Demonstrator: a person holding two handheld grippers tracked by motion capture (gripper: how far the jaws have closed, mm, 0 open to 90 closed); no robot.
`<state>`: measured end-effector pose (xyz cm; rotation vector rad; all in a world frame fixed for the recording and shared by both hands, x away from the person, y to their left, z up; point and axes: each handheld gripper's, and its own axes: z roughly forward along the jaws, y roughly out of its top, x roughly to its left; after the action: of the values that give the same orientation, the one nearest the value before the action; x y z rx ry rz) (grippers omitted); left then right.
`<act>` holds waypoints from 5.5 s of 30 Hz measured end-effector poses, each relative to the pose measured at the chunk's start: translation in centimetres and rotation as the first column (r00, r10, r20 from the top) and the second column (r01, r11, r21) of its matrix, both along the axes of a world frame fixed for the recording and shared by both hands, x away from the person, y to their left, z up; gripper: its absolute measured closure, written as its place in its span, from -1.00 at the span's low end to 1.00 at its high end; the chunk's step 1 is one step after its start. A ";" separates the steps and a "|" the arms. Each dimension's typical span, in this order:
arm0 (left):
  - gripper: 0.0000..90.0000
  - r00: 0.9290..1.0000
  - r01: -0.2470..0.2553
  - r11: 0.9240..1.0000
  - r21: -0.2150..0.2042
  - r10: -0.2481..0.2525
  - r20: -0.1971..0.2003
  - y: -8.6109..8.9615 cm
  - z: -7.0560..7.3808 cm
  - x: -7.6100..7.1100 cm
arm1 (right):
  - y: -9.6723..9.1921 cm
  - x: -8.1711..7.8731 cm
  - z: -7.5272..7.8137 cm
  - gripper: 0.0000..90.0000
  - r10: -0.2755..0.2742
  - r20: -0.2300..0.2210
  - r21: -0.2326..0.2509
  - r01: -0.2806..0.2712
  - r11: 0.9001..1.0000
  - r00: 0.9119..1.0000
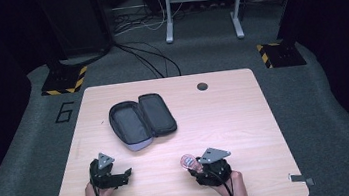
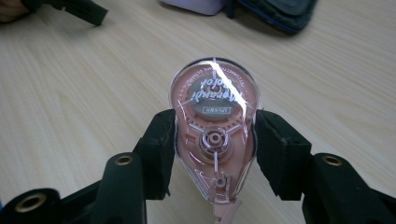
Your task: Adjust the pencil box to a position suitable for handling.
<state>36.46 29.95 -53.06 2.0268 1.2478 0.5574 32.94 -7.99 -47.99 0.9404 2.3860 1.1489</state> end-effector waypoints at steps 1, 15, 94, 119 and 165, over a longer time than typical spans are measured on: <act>-0.84 1.000 0.000 1.000 0.000 0.000 0.000 0.0 0.0 0.0 | -0.4 0.0 0.0 0.10 -0.005 0.000 0.001 0.005 1.000 1.000; -0.84 1.000 0.001 1.000 0.001 -0.001 0.000 0.0 0.0 0.0 | -7.3 1.1 -0.2 0.10 -0.173 0.012 -0.041 0.174 0.984 0.985; -0.24 0.967 0.253 0.966 0.051 -0.253 -0.012 -4.1 4.3 8.8 | -17.6 0.9 -4.9 -0.96 -0.400 -0.074 -0.068 0.396 0.916 0.913; 0.92 0.946 0.318 0.948 -0.025 -0.319 -0.054 -8.1 3.7 8.0 | -17.6 0.9 -4.9 -0.95 -0.396 -0.069 -0.072 0.391 0.918 0.916; -0.90 0.997 0.069 0.995 -0.070 -0.068 0.023 -6.5 7.4 9.1 | -17.7 0.9 -4.9 -0.92 -0.388 -0.065 -0.071 0.384 0.921 0.919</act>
<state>45.55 23.50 -45.65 1.9921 1.1649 0.4935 33.82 -25.65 -52.88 1.3823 2.1404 0.9018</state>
